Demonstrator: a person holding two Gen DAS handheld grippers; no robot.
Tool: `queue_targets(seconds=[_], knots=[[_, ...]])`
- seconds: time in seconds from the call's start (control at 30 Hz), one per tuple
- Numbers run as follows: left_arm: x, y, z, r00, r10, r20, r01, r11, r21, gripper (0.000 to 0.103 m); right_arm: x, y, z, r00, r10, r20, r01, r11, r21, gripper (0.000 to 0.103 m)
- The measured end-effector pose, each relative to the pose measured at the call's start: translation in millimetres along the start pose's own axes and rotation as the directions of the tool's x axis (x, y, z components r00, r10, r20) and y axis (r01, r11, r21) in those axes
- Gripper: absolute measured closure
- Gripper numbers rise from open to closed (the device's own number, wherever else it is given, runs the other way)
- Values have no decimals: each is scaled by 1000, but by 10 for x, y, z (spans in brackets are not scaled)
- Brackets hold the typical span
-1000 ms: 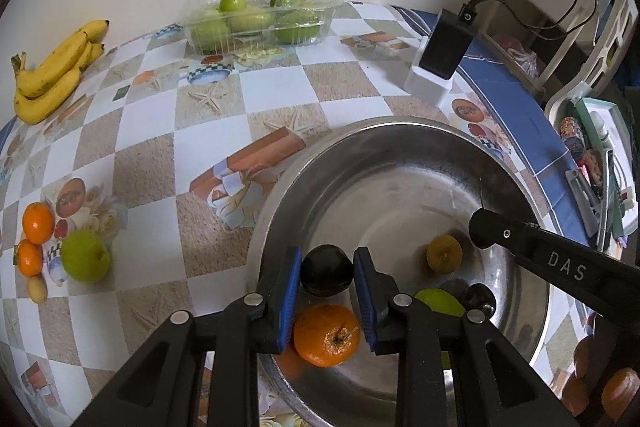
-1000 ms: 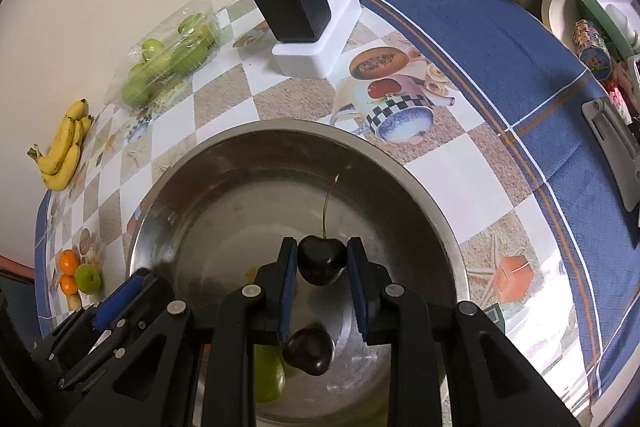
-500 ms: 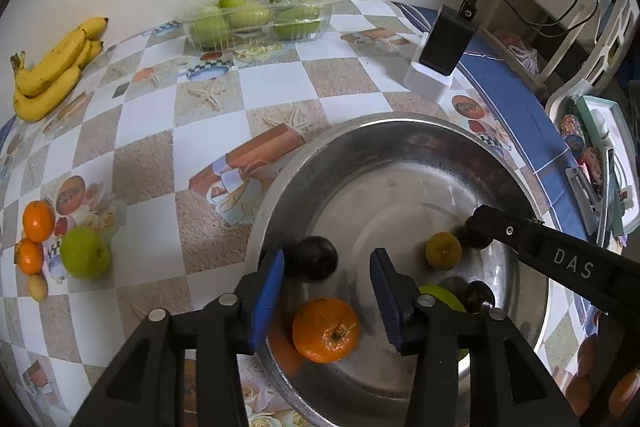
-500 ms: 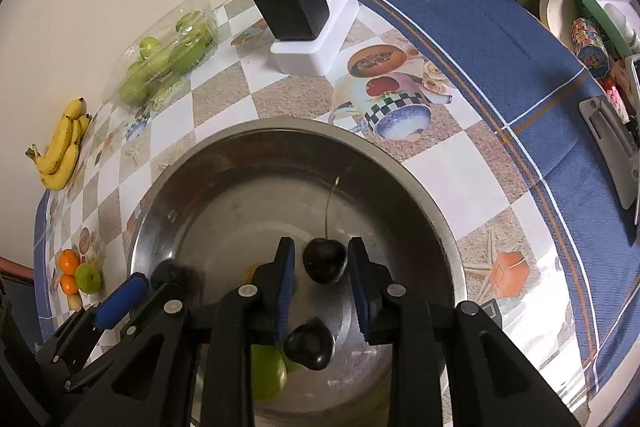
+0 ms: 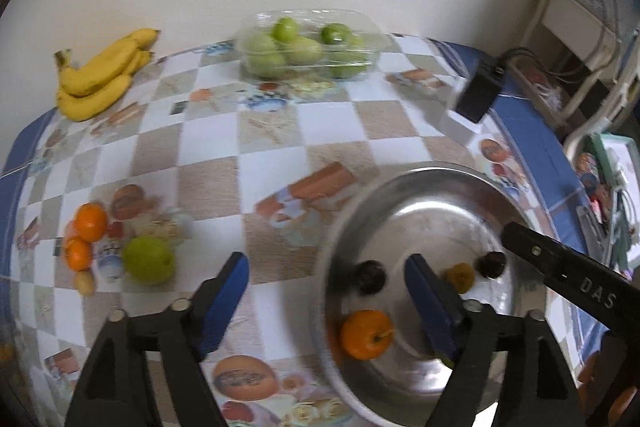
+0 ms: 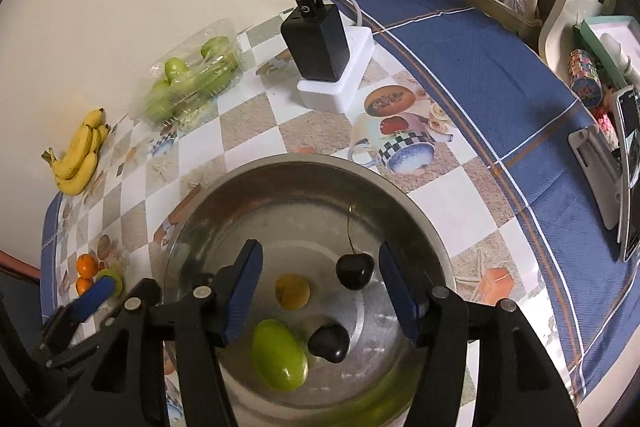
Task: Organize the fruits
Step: 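Open left tool to drop the dark fruit while right tool releases the cherry into the bowl, then withdraw both tools from the bowl back toward the fruit cluster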
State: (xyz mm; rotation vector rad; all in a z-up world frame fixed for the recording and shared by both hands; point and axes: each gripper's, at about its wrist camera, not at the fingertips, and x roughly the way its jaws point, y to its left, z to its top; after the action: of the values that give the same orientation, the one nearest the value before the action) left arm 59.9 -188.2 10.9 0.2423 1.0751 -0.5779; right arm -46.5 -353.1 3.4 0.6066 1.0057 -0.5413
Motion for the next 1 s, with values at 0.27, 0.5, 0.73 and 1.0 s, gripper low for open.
queue_targets(seconds=[0.27,0.5,0.73,1.0], knots=[[71,336,-46,994,95,-59,-101,990,-103,2,84,76,-48,999,-17,-35,16,999,-39,40],[127,557,-85,988,126,-88,-139,977,-159,0,150,170,-72,998,-46,-53,41,996,-82,31],[133,672,-105,985,140,-98,-156,972,-177,0,248,316,-140,994,-71,-83,58,987,-152,19],[73,791,-105,983,162,-87,-175,968,-182,0,233,493,-202,997,-34,-64,20,979,-205,2]])
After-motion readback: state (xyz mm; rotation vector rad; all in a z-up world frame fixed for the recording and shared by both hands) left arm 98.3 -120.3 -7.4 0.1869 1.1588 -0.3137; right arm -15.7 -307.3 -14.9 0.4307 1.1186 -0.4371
